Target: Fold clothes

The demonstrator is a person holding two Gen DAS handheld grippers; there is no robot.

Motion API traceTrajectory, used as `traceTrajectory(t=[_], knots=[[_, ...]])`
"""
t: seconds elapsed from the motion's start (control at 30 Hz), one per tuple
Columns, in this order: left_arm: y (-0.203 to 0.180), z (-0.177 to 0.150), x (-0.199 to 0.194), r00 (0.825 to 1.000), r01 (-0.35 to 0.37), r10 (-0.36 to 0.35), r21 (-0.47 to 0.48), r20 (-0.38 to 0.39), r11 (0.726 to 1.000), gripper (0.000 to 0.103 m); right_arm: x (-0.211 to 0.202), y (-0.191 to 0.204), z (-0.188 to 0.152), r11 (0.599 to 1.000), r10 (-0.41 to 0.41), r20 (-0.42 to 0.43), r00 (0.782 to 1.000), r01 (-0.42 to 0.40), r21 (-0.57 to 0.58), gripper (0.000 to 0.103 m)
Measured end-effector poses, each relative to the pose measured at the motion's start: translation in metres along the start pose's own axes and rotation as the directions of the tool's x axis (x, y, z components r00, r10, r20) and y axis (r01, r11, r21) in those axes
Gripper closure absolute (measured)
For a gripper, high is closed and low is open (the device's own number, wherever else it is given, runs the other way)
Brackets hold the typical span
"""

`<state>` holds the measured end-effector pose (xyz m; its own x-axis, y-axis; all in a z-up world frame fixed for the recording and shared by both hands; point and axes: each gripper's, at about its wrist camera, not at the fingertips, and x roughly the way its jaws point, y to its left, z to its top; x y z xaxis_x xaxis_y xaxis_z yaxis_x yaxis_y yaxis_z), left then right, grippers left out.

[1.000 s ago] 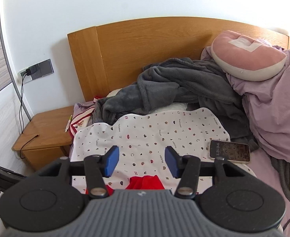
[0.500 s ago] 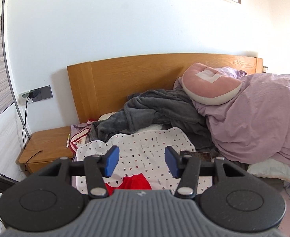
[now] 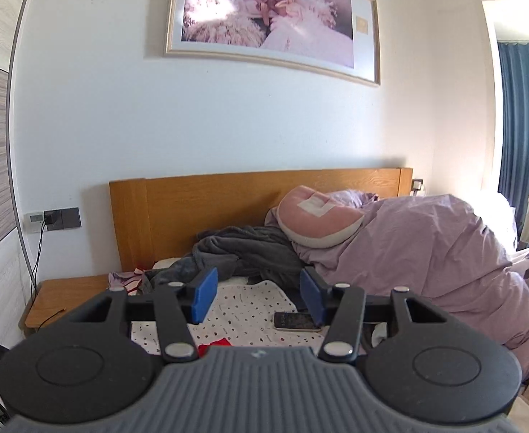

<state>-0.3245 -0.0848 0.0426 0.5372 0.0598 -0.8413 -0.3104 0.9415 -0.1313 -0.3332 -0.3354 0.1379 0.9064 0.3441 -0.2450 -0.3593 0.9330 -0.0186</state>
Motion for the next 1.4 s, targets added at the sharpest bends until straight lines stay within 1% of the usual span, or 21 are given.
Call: traceTrajectory(t=[0.07,0.17,0.23,0.3,0.4,0.5,0.57,0.63,0.77,0.83,0.87,0.97,1.03,1.1,1.2,1.33,1.4], knots=[[0.002,-0.016,-0.027,1.000,-0.002,0.002,0.008,0.010,1.000,0.078,-0.033,0.006,0.009,1.000,-0.007,0.026,1.000,0.007,-0.009,0.048],[0.003,-0.040,-0.070,1.000,-0.010,0.010,0.024,0.019,1.000,0.078,-0.084,0.016,0.026,0.999,0.008,0.048,0.999,-0.006,-0.040,0.048],[0.002,-0.050,-0.089,1.000,-0.012,0.011,0.033,0.015,0.999,0.078,-0.114,0.021,0.037,0.998,0.022,0.050,0.998,-0.019,-0.055,0.048],[-0.001,-0.062,-0.110,1.000,-0.019,0.018,0.038,0.010,0.999,0.078,-0.140,0.019,0.048,0.998,0.044,0.042,0.998,-0.042,-0.039,0.048],[-0.006,-0.075,-0.129,0.999,-0.043,0.042,0.033,0.020,0.999,0.071,-0.161,0.013,0.056,0.997,0.079,0.008,0.997,-0.079,-0.003,0.048],[-0.015,-0.083,-0.130,0.998,-0.069,0.068,0.022,0.017,0.997,0.069,-0.163,0.008,0.050,0.992,0.124,-0.047,0.991,-0.123,0.012,0.048],[-0.021,-0.086,-0.122,0.998,-0.069,0.069,0.000,0.007,0.998,0.069,-0.155,0.005,0.037,0.991,0.134,-0.083,0.988,-0.134,-0.004,0.048],[-0.028,-0.089,-0.113,0.996,-0.091,0.092,-0.015,0.009,0.996,0.069,-0.143,0.001,0.021,0.988,0.155,-0.115,0.981,-0.157,-0.009,0.048],[-0.046,-0.097,-0.084,0.991,-0.137,0.137,-0.048,-0.004,0.989,0.069,-0.107,-0.016,-0.014,0.976,0.216,-0.182,0.959,-0.211,0.047,0.048],[-0.056,-0.100,-0.067,0.988,-0.157,0.157,-0.063,0.002,0.986,0.068,-0.093,-0.022,-0.027,0.968,0.250,-0.196,0.948,-0.243,0.061,0.048],[-0.061,-0.099,-0.054,0.986,-0.166,0.167,-0.070,0.005,0.984,0.068,-0.083,-0.024,-0.036,0.964,0.266,-0.192,0.945,-0.262,0.050,0.048],[-0.072,-0.095,-0.019,0.981,-0.195,0.196,-0.067,0.004,0.979,0.068,-0.053,-0.028,-0.058,0.958,0.285,-0.202,0.937,-0.284,0.037,0.048],[-0.075,-0.088,0.009,0.978,-0.209,0.209,-0.078,-0.007,0.975,0.068,-0.026,-0.032,-0.075,0.952,0.304,-0.215,0.928,-0.302,0.042,0.048],[-0.076,-0.078,0.035,0.979,-0.204,0.202,-0.087,-0.033,0.975,0.068,0.000,-0.036,-0.086,0.949,0.313,-0.232,0.921,-0.311,0.050,0.048],[-0.073,-0.060,0.073,0.979,-0.202,0.197,-0.098,-0.058,0.974,0.068,0.053,-0.042,-0.103,0.945,0.326,-0.272,0.905,-0.320,0.068,0.048],[-0.068,-0.027,0.121,0.978,-0.204,0.199,-0.073,-0.070,0.976,0.068,0.111,-0.043,-0.113,0.950,0.311,-0.301,0.901,-0.309,0.055,0.048],[-0.058,-0.007,0.147,0.979,-0.191,0.184,-0.086,-0.083,0.978,0.068,0.143,-0.040,-0.117,0.952,0.303,-0.309,0.902,-0.299,0.062,0.048]])
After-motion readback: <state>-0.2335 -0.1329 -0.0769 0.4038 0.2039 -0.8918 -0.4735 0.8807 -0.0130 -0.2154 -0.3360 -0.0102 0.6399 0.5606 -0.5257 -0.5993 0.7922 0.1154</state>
